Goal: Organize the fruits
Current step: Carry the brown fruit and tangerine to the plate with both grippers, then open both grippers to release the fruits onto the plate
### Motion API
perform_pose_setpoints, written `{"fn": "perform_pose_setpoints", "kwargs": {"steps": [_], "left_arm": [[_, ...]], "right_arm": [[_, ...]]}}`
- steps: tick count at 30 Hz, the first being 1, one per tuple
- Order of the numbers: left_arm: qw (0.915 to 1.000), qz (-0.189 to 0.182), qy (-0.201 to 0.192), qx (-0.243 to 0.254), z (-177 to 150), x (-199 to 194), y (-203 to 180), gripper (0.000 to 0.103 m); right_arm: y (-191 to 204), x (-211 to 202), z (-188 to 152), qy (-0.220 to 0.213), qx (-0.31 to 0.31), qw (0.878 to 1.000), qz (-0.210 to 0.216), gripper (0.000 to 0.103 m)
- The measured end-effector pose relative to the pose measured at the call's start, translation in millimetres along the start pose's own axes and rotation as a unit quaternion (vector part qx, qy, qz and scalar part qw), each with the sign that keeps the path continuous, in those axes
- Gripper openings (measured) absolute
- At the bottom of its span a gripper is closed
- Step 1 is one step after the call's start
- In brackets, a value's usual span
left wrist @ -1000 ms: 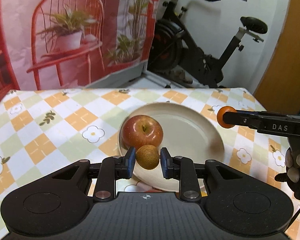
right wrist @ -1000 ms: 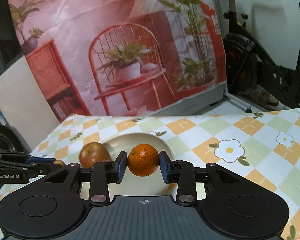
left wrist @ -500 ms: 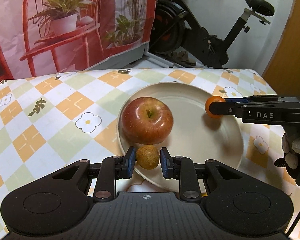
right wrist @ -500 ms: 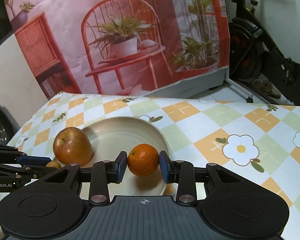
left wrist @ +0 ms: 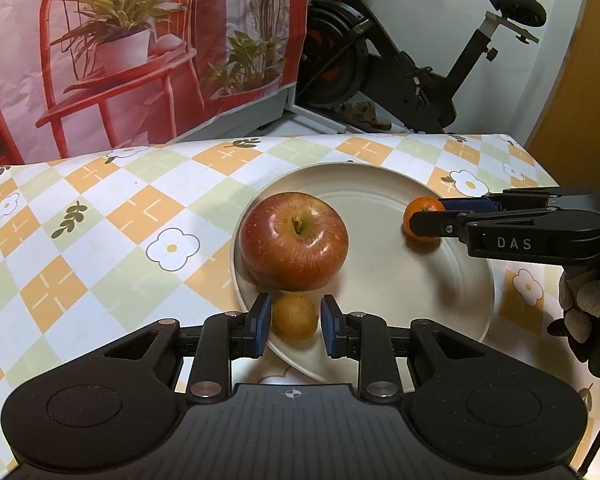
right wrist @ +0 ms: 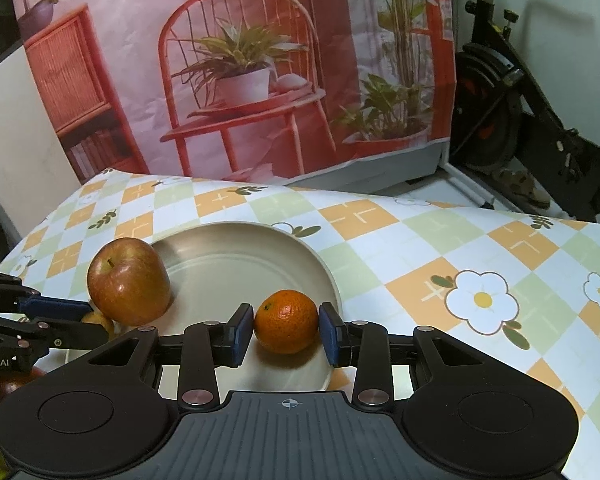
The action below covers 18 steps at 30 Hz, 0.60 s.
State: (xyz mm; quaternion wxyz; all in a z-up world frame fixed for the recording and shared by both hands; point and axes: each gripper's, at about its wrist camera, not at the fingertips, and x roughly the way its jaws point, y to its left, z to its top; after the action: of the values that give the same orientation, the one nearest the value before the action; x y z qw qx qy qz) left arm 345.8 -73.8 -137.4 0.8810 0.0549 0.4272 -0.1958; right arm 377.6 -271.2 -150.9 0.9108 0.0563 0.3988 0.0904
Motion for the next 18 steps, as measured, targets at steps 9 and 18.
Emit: {"fn": "perform_pose_setpoints", "kwargs": {"steps": [9,18], "left_arm": [[1.0000,-0.005,-0.007,-0.002,-1.3,-8.7,-4.8,0.056],[0.9988,-0.005,-0.039,-0.030,-4.5,-37.3,5.3,0.056]], "right_arm": [[0.9,-22.4,0.4,-0.028,0.001,1.000,-0.006,0.044],[-7.9,-72.9,-33.4,-0.074,0.069,0.995,-0.026,0.052]]}}
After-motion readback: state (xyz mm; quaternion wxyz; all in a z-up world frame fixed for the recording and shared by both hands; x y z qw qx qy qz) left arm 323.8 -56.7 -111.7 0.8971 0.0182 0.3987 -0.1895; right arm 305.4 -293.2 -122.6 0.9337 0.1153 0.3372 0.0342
